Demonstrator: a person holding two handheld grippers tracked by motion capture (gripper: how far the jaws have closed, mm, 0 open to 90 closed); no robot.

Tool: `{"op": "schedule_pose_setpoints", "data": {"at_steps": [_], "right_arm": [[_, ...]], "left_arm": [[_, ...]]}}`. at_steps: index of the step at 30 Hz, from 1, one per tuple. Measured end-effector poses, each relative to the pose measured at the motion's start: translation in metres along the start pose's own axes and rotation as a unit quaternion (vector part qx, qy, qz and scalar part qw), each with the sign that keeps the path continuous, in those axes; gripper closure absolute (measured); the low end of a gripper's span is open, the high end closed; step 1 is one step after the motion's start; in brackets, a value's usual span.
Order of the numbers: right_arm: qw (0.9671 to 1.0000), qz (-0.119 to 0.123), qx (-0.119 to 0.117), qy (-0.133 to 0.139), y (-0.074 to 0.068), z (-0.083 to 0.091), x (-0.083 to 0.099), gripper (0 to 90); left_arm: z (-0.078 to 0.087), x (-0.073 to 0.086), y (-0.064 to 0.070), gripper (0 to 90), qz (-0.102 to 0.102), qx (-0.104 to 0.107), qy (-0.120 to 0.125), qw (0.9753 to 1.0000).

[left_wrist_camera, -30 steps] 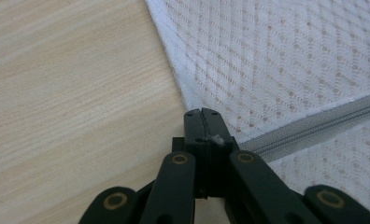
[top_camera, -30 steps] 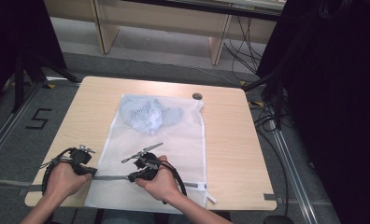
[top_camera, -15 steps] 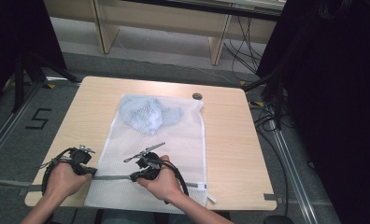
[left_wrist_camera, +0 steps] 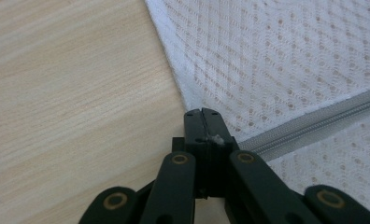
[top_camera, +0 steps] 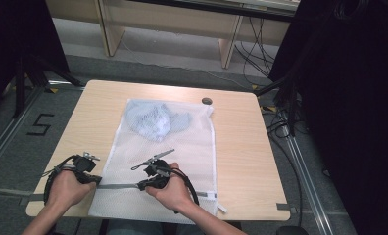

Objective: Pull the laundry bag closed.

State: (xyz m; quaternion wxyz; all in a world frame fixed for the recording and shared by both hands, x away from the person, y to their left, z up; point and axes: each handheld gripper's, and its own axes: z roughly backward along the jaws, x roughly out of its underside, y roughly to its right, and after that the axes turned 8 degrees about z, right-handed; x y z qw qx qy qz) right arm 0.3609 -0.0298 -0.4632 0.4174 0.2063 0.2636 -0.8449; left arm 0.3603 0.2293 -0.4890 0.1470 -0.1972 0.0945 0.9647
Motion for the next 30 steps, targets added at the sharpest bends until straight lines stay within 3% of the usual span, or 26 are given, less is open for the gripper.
{"op": "schedule_pose_setpoints", "data": {"at_steps": [8, 10, 20, 23, 26, 30], "right_arm": [[1.0000, 0.004, 0.000, -0.002, 0.0020, 0.0020, 0.0004, 87.0], [0.9999, -0.004, 0.008, -0.006, 0.0016, 0.0040, 0.0004, 87.0], [0.9999, 0.006, 0.008, -0.005, 0.0038, 0.0057, 0.0012, 87.0], [0.9999, -0.008, 0.007, -0.009, 0.0037, 0.0070, 0.0019, 87.0], [1.0000, 0.001, 0.008, -0.006, 0.0052, 0.0078, 0.0025, 87.0], [0.9999, -0.004, 0.007, -0.008, 0.0057, 0.0086, 0.0034, 87.0]], "left_arm": [[0.0000, -0.0001, 0.0000, 90.0, -0.001, 0.000, 0.000, 1.0000], [0.0000, -0.0001, -0.0001, 90.0, -0.001, 0.000, -0.001, 1.0000], [-0.0009, 0.0001, 0.0010, 90.0, 0.004, 0.002, 0.006, 1.0000], [-0.0003, -0.0001, 0.0001, 90.0, -0.001, 0.000, 0.002, 1.0000], [-0.0011, 0.0002, 0.0010, 90.0, 0.003, 0.001, 0.007, 1.0000], [-0.0012, 0.0003, 0.0011, 90.0, 0.004, 0.002, 0.008, 1.0000]]}}
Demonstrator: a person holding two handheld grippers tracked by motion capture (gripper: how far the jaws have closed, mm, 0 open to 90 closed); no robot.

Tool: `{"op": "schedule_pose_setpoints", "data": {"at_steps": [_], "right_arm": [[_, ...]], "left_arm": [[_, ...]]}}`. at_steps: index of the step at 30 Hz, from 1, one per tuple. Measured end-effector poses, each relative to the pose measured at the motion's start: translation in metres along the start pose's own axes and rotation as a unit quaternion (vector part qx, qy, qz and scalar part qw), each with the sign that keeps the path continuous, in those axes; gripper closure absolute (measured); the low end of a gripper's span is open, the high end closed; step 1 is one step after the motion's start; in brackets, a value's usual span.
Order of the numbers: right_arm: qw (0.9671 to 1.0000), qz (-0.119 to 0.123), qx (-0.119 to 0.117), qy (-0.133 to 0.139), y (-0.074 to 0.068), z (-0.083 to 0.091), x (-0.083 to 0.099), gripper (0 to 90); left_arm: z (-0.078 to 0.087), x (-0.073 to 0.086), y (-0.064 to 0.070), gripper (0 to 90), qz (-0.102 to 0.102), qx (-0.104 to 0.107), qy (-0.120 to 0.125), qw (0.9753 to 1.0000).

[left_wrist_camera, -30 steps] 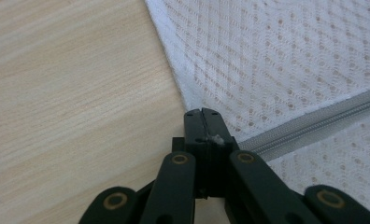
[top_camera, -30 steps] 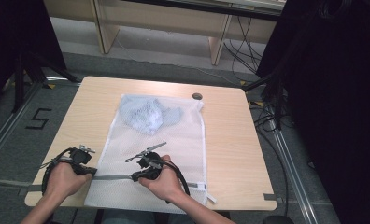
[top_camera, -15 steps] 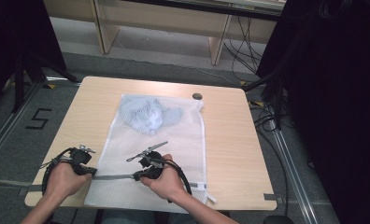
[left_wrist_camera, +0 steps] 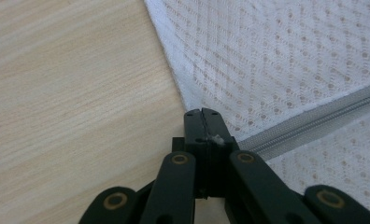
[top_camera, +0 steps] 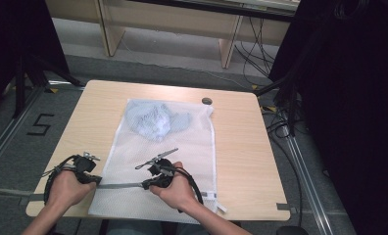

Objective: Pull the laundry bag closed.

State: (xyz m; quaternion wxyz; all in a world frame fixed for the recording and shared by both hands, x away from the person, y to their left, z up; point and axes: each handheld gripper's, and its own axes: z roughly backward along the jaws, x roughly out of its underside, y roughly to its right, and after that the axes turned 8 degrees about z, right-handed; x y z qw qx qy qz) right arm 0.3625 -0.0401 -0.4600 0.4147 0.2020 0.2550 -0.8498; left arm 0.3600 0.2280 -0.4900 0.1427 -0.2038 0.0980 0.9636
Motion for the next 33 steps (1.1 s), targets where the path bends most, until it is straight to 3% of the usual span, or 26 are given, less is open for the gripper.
{"op": "schedule_pose_setpoints", "data": {"at_steps": [4, 8, 9, 13, 15, 23, 33], "right_arm": [[1.0000, -0.001, 0.005, -0.002, 0.0018, 0.0007, 0.0012, 87.0], [1.0000, 0.000, 0.003, -0.001, 0.0024, 0.0017, 0.0021, 87.0], [1.0000, -0.002, 0.003, 0.001, 0.0028, 0.0017, 0.0024, 87.0], [1.0000, -0.003, 0.003, 0.000, 0.0038, 0.0026, 0.0031, 87.0], [1.0000, -0.001, 0.004, 0.001, 0.0043, 0.0028, 0.0035, 86.9], [1.0000, -0.003, 0.006, 0.000, 0.0064, 0.0044, 0.0049, 87.0], [1.0000, -0.004, 0.006, -0.003, 0.0088, 0.0070, 0.0064, 87.0]], "left_arm": [[0.0006, -0.0004, -0.0008, 90.0, -0.007, -0.002, -0.004, 1.0000], [-0.0001, -0.0001, 0.0001, 90.0, -0.001, 0.000, 0.000, 1.0000], [0.0008, -0.0004, -0.0009, 90.0, -0.009, -0.002, -0.005, 0.9999], [0.0000, 0.0000, 0.0000, 90.0, 0.000, 0.000, 0.000, 1.0000], [0.0007, -0.0004, -0.0008, 90.0, -0.008, -0.002, -0.005, 1.0000], [-0.0003, -0.0002, 0.0001, 90.0, -0.001, -0.004, 0.001, 1.0000], [0.0008, -0.0005, -0.0007, 90.0, -0.009, -0.003, -0.007, 0.9999]]}}
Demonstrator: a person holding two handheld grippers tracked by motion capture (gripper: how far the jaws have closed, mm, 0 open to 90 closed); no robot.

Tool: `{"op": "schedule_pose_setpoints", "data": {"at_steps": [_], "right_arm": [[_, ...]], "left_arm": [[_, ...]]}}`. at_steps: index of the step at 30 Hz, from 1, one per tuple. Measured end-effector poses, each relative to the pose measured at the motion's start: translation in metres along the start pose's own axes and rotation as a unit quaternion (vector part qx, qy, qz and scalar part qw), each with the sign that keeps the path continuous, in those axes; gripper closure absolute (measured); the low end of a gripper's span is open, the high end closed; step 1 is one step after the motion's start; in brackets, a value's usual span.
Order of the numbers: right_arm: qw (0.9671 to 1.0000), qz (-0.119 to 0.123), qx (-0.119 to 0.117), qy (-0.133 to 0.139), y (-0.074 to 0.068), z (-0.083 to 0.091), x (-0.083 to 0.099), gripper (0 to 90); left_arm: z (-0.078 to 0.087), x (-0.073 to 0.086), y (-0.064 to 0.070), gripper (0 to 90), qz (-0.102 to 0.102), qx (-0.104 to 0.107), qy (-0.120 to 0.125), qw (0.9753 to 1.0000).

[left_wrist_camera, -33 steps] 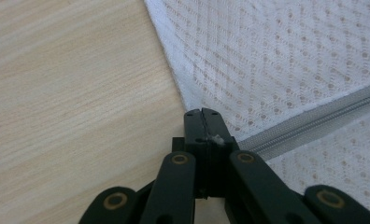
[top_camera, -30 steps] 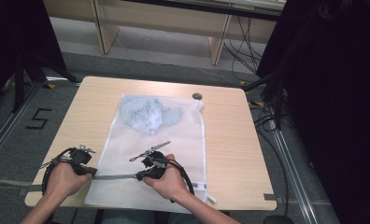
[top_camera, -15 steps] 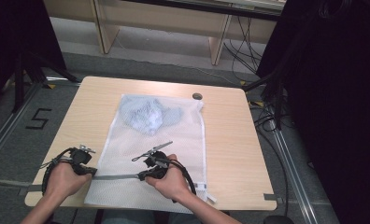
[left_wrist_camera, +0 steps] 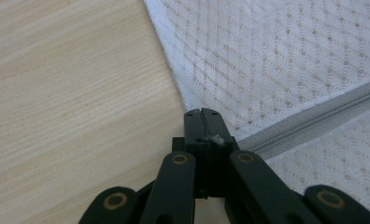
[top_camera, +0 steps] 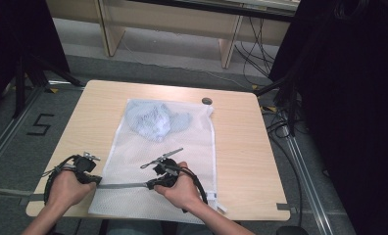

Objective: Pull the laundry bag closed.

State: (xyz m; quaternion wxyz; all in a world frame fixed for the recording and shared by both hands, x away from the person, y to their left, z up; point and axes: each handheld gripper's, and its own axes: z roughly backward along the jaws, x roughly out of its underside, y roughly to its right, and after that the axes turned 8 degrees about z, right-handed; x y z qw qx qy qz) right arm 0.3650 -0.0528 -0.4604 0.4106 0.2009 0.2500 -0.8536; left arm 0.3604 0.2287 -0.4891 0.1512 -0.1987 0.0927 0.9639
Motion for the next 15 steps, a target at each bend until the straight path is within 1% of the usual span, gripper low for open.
{"op": "schedule_pose_setpoints", "data": {"at_steps": [1, 2, 3, 5, 6, 7, 9, 10, 11, 12, 13, 14, 15], "right_arm": [[1.0000, 0.001, -0.002, 0.002, 0.0006, -0.0002, 0.0002, 87.0], [1.0000, -0.004, -0.004, 0.001, 0.0000, 0.0001, 0.0003, 86.9], [1.0000, -0.004, 0.000, -0.001, -0.0006, 0.0007, 0.0005, 86.9], [1.0000, -0.005, 0.000, -0.001, -0.0004, 0.0008, 0.0007, 87.0], [0.9999, -0.010, -0.003, -0.004, 0.0004, 0.0012, 0.0009, 87.0], [0.9999, -0.011, -0.001, -0.006, 0.0002, 0.0016, 0.0010, 87.0], [1.0000, -0.007, -0.002, -0.001, 0.0014, 0.0013, 0.0013, 87.0], [1.0000, 0.001, -0.003, 0.001, 0.0020, 0.0011, 0.0015, 87.0], [1.0000, -0.001, 0.001, -0.001, 0.0015, 0.0015, 0.0017, 87.0], [1.0000, -0.007, -0.001, -0.001, 0.0017, 0.0018, 0.0020, 86.9], [0.9999, -0.013, 0.000, -0.007, 0.0017, 0.0024, 0.0023, 87.0], [0.9996, -0.022, 0.006, -0.015, 0.0009, 0.0035, 0.0024, 87.0], [0.9996, -0.023, 0.005, -0.013, 0.0014, 0.0036, 0.0027, 86.9]], "left_arm": [[-0.0001, 0.0000, 0.0001, 90.0, 0.001, 0.000, 0.001, 1.0000], [-0.0001, 0.0001, 0.0000, 90.0, 0.000, 0.000, 0.001, 1.0000], [-0.0010, 0.0004, 0.0007, 90.0, 0.007, -0.001, 0.007, 1.0000], [-0.0011, 0.0004, 0.0008, 90.0, 0.008, -0.001, 0.007, 0.9999], [-0.0008, 0.0003, 0.0007, 90.0, 0.006, 0.000, 0.006, 1.0000], [0.0000, 0.0000, 0.0000, 90.0, 0.000, 0.000, 0.000, 1.0000], [0.0000, 0.0000, 0.0000, 90.0, 0.001, 0.000, 0.000, 1.0000], [-0.0006, 0.0003, 0.0004, 90.0, 0.004, 0.000, 0.005, 1.0000], [-0.0004, 0.0002, 0.0002, 90.0, 0.003, 0.001, 0.003, 1.0000], [-0.0007, 0.0002, 0.0005, 90.0, 0.005, 0.000, 0.005, 1.0000], [0.0000, 0.0000, 0.0000, 90.0, 0.001, 0.000, 0.000, 1.0000], [-0.0003, 0.0001, 0.0002, 90.0, 0.002, 0.000, 0.002, 1.0000], [-0.0002, 0.0001, 0.0001, 90.0, 0.001, 0.000, 0.001, 1.0000]]}}
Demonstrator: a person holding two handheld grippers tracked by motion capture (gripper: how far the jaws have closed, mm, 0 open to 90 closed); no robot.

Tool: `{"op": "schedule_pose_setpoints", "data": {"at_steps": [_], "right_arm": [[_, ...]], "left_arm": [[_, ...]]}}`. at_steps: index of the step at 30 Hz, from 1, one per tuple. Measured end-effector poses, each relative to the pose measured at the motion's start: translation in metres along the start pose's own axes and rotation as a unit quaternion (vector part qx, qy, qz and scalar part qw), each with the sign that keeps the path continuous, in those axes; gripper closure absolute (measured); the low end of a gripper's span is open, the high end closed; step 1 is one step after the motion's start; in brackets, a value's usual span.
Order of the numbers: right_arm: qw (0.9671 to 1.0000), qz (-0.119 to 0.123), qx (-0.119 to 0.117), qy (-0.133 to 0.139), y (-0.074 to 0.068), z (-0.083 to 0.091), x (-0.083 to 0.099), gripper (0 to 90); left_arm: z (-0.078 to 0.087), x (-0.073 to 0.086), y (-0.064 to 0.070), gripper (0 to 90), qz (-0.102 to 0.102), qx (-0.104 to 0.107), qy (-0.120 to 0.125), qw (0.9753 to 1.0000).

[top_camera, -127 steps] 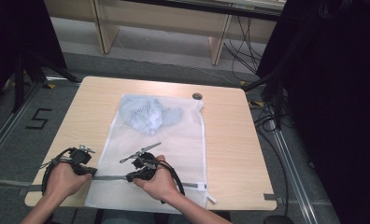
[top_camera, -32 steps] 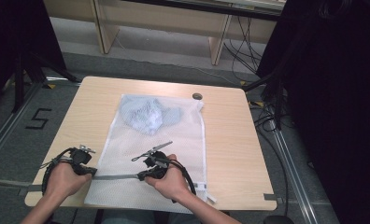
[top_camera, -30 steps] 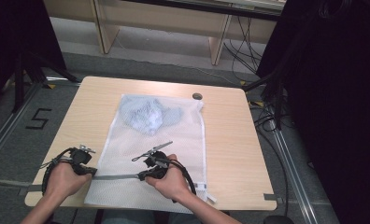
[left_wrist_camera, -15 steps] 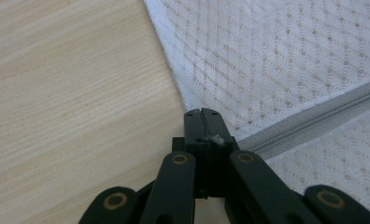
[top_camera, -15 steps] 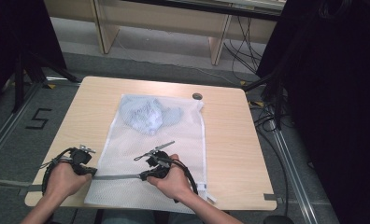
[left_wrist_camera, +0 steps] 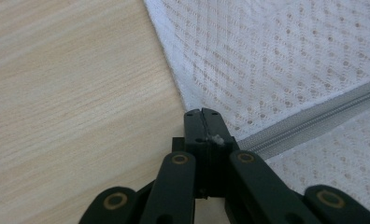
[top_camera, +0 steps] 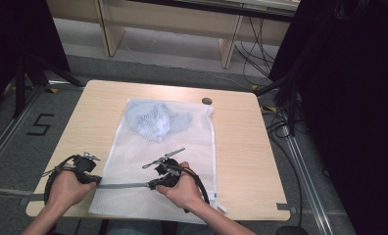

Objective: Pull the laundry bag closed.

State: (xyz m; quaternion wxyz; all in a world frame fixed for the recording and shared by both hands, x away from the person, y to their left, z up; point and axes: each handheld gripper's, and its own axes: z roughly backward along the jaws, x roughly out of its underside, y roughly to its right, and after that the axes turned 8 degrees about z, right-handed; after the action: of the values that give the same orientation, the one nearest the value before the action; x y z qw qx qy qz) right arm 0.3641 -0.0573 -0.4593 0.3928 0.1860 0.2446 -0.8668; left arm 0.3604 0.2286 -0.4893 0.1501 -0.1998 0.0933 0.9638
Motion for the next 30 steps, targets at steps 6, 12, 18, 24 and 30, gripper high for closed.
{"op": "schedule_pose_setpoints", "data": {"at_steps": [6, 12, 18, 24, 30], "right_arm": [[0.9997, 0.020, -0.006, 0.012, 0.0027, 0.0001, 0.0011, 86.9], [0.9998, 0.013, -0.007, 0.009, 0.0042, 0.0011, 0.0026, 86.9], [0.9998, 0.012, -0.004, 0.012, 0.0069, 0.0023, 0.0048, 87.0], [0.9999, 0.006, -0.002, 0.009, 0.0077, 0.0036, 0.0053, 86.9], [1.0000, 0.001, -0.006, 0.007, 0.0104, 0.0045, 0.0079, 86.9]], "left_arm": [[-0.0001, 0.0000, 0.0002, 90.0, 0.001, 0.000, 0.000, 1.0000], [-0.0002, 0.0000, 0.0004, 90.0, 0.001, 0.000, 0.001, 1.0000], [-0.0003, 0.0002, 0.0010, 90.0, 0.005, 0.001, 0.000, 1.0000], [-0.0002, 0.0000, 0.0004, 90.0, 0.001, 0.000, 0.000, 1.0000], [-0.0004, 0.0003, 0.0010, 90.0, 0.005, 0.002, 0.001, 1.0000]]}}
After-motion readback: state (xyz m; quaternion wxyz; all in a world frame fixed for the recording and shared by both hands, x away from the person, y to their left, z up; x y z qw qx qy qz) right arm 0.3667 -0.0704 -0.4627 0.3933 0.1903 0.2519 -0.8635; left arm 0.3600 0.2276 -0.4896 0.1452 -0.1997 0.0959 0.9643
